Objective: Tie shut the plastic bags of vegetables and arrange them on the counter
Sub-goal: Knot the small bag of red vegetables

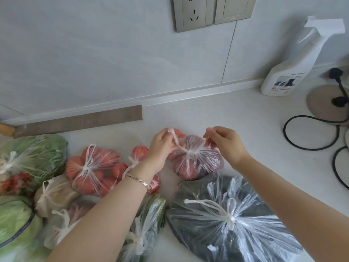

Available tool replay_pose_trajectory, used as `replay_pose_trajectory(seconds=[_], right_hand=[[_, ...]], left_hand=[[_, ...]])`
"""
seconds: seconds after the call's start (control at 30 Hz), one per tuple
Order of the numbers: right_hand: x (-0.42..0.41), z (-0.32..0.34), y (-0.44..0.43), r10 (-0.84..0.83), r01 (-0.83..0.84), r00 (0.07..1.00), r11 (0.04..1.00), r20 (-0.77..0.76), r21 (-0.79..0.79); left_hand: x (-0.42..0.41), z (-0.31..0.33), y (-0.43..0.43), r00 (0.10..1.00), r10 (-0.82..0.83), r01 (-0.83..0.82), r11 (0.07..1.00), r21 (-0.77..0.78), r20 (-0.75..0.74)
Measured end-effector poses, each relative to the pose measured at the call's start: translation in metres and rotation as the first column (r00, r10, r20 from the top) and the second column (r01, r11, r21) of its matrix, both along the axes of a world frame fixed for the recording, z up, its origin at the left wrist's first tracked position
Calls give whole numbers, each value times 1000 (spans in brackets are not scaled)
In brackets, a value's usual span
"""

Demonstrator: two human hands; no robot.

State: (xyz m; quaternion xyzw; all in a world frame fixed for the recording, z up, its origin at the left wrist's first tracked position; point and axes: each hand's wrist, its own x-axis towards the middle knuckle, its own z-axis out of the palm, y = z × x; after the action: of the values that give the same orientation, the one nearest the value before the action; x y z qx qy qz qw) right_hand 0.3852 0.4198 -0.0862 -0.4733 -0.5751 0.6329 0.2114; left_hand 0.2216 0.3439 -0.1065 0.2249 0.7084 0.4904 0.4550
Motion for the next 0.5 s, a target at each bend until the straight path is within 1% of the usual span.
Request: replay_pose_trajectory(seconds=[0.03,0.1,0.17,0.27,0.33,0.4,0.47,0.5], right_hand=[[-7,0,3,-6,6,1000,1000,-26,5],[-20,-3,8,-61,61,997,998,-48,-8],[-27,-9,12,-151,146,986,987,-65,-69],[-30,-17,15,-246,222,962,957,-118,-186],[-27,-23,10,-263,237,958,950,-111,-206],[-22,-31,1,-184,180,983,968,-5,-174],[-16,-39,-11,-2,12,994,996,109,-89],[-16,-39,-16,97,-94,983,995,155,-27]], left_hand=[[4,-1,1,995,-101,101,995,-14,-18],[11,-2,3,953,-297,294,953,-69,-54],[12,-1,5,911,-412,405,907,-113,-38],[9,-1,9,903,-427,415,895,-163,-51],[7,-3,11,914,-403,392,908,-150,-50],[6,-6,10,929,-371,366,923,-121,-16],[8,-7,9,948,-313,317,946,-73,60],[8,-7,8,952,-289,294,955,-48,98]])
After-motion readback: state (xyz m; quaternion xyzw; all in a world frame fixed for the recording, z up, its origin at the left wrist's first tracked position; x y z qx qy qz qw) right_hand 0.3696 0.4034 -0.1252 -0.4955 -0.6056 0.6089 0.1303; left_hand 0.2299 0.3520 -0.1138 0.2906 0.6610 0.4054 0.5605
